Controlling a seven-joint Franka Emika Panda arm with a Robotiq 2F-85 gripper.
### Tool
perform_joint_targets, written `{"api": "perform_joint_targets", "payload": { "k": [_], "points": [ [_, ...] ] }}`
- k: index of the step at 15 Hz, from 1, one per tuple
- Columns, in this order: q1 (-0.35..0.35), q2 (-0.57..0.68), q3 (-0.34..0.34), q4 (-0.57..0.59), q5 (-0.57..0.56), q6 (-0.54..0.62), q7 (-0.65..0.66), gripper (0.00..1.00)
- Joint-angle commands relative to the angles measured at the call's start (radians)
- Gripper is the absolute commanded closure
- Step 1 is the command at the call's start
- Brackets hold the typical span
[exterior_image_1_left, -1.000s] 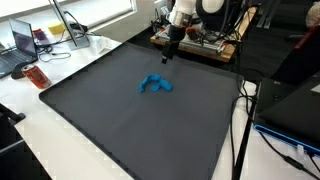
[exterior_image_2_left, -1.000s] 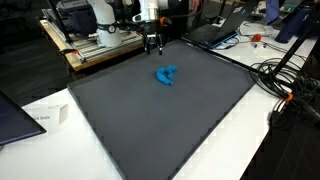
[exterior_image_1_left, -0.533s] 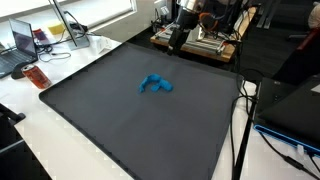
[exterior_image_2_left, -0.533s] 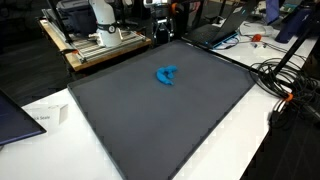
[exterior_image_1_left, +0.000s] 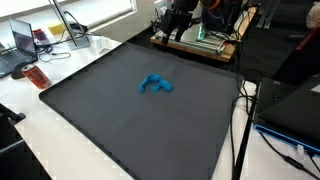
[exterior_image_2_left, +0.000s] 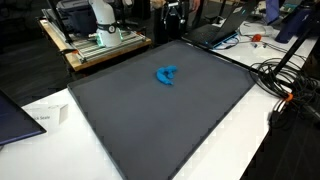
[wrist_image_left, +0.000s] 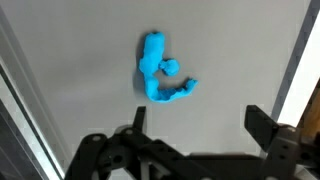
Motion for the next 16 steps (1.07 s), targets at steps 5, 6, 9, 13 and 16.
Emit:
{"api": "perform_joint_targets", "payload": {
  "k": [5, 6, 9, 13, 16],
  "points": [
    [-0.351, 0.316, 0.272, 0.251, -0.004, 0.253, 0.083, 0.0],
    [-0.376, 0.348, 0.287, 0.268, -0.004, 0.27, 0.08, 0.0],
    [-0.447, 0.422, 0.334, 0.276, -0.004, 0.227, 0.019, 0.0],
    [-0.425, 0.435, 0.262, 0.268, -0.007, 0.124, -0.082, 0.0],
    [-0.395, 0.457, 0.213, 0.275, -0.008, 0.105, -0.092, 0.0]
  ]
}}
